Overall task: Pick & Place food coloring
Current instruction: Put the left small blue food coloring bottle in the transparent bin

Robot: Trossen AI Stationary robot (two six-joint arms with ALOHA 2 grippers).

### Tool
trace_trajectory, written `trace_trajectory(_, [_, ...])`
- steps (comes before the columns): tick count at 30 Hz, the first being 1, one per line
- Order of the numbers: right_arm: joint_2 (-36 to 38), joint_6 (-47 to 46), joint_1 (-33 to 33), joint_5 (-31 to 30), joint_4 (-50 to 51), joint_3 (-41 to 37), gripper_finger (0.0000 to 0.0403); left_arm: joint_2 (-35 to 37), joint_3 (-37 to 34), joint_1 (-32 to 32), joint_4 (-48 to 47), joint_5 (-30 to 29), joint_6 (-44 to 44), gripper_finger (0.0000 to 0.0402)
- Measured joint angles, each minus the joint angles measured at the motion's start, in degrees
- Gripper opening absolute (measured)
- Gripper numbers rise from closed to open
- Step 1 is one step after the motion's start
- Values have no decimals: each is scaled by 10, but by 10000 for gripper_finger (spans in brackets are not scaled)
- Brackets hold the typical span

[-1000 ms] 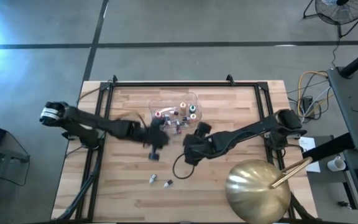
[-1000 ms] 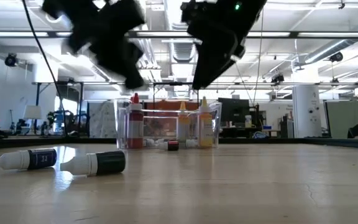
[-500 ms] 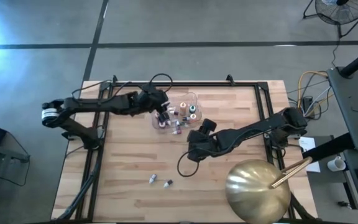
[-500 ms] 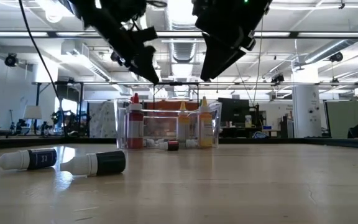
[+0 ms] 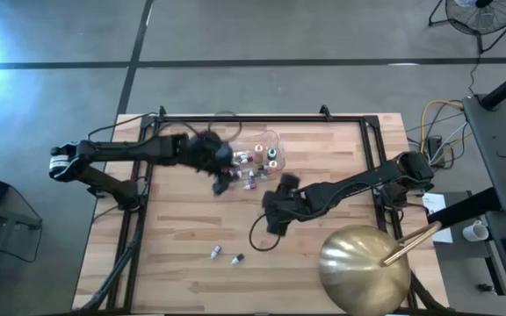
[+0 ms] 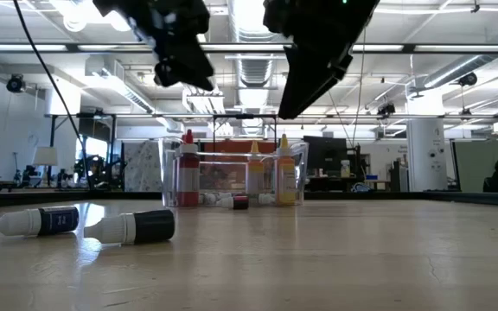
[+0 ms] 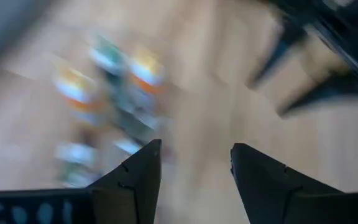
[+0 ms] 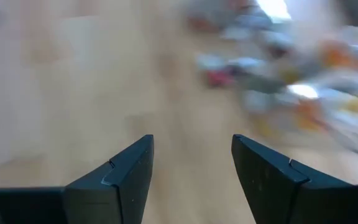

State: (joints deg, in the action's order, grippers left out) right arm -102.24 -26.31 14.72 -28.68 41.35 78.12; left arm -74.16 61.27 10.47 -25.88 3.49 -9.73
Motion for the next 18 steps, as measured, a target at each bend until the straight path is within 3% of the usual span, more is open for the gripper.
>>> trace_trajectory(4, [0,138,1,158,-106,-29,210,6,-39,-49,-44,94,5,166])
trace_trajectory(9, [-1,275,-3,189,-219,-78,210,13,-105,-154,-50,92,2,166])
trace_trajectory(14, [-1,287,-9,184,-257,-95,210,12,-171,-276,22,3,-80,167])
trace_trajectory(18, [-1,247,-11,183,-256,-100,210,-2,-208,-338,87,-84,-262,167])
